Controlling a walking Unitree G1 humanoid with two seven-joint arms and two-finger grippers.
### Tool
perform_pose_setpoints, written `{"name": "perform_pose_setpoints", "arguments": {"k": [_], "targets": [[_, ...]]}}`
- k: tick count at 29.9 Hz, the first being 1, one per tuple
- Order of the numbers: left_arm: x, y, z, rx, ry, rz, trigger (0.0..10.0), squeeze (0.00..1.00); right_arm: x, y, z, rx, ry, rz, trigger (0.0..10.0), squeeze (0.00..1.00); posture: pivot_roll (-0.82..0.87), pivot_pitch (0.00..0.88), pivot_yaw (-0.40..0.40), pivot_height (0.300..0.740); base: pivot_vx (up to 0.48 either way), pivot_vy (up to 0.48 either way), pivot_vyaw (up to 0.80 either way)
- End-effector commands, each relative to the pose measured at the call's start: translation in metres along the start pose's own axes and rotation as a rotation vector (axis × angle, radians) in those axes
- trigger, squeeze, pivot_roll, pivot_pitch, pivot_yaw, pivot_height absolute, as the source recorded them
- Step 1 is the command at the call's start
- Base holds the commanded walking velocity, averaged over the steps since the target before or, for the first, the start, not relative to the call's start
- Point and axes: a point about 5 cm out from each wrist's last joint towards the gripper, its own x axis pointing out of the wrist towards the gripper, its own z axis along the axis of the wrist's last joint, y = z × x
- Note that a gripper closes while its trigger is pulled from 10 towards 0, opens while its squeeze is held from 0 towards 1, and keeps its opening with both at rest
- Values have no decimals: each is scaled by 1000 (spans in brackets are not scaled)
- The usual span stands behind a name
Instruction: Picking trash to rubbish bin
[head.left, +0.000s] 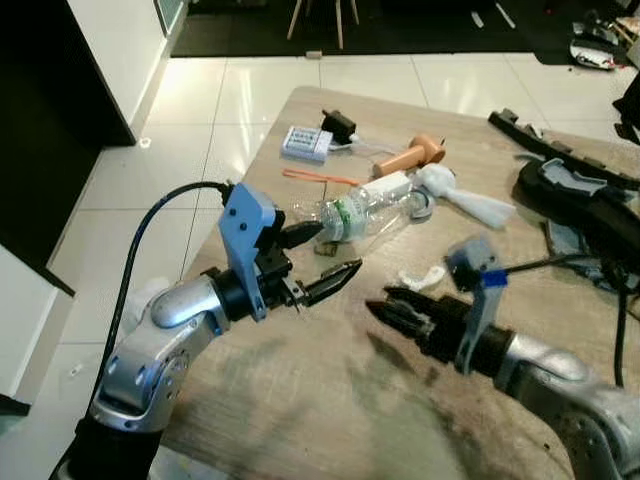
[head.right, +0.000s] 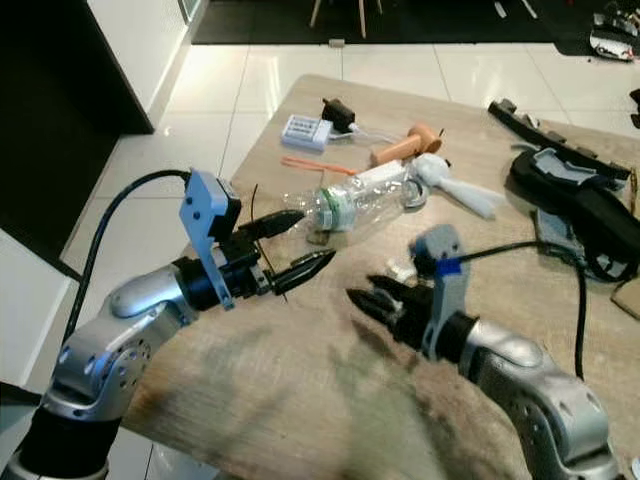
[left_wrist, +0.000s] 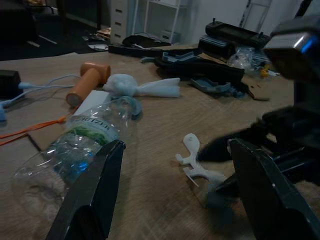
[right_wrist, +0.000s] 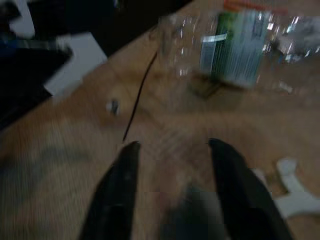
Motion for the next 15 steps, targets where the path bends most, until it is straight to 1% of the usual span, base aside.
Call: {"name": "perform_pose_setpoints", "arguments": {"k": [1, 6, 7, 8, 9, 10, 11, 13, 15], "targets": [[-3, -1, -1, -9, 3, 2, 10000, 0, -1, 4, 0, 20, -2, 21, 10000, 1000, 30, 228, 51, 740, 0, 0, 0], [-4, 0, -1, -8, 3, 15, 10000, 0, 0, 5, 1, 29, 10, 27, 10000, 1000, 25, 222, 50, 740, 0, 0, 0], [-4, 0, -1, -7, 2, 15, 10000, 0, 0, 6, -1, 37, 18, 32, 9529, 855, 24, 218, 49, 740, 0, 0, 0], [-4, 1, -1, -7, 2, 15, 10000, 0, 0, 6, -2, 43, 22, 36, 9529, 855, 24, 218, 49, 740, 0, 0, 0], [-4, 1, -1, -6, 2, 16, 10000, 0, 1, 7, -5, 48, 35, 46, 9059, 616, 24, 214, 49, 740, 0, 0, 0], [-4, 1, -1, -6, 2, 16, 10000, 0, 1, 7, -5, 48, 35, 46, 9059, 616, 24, 214, 49, 740, 0, 0, 0], [-4, 1, -1, -5, 1, 17, 10000, 0, 1, 8, -8, 43, 52, 55, 10000, 0, 24, 214, 49, 740, 0, 0, 0], [-4, 1, -1, -4, 1, 19, 10000, 0, 3, 8, -12, 26, 63, 56, 10000, 0, 22, 207, 49, 740, 0, 0, 0], [-4, 2, -1, -3, 0, 20, 10000, 0, 7, 5, -13, 8, 43, 47, 10000, 0, 22, 207, 49, 740, 0, 0, 0]]}}
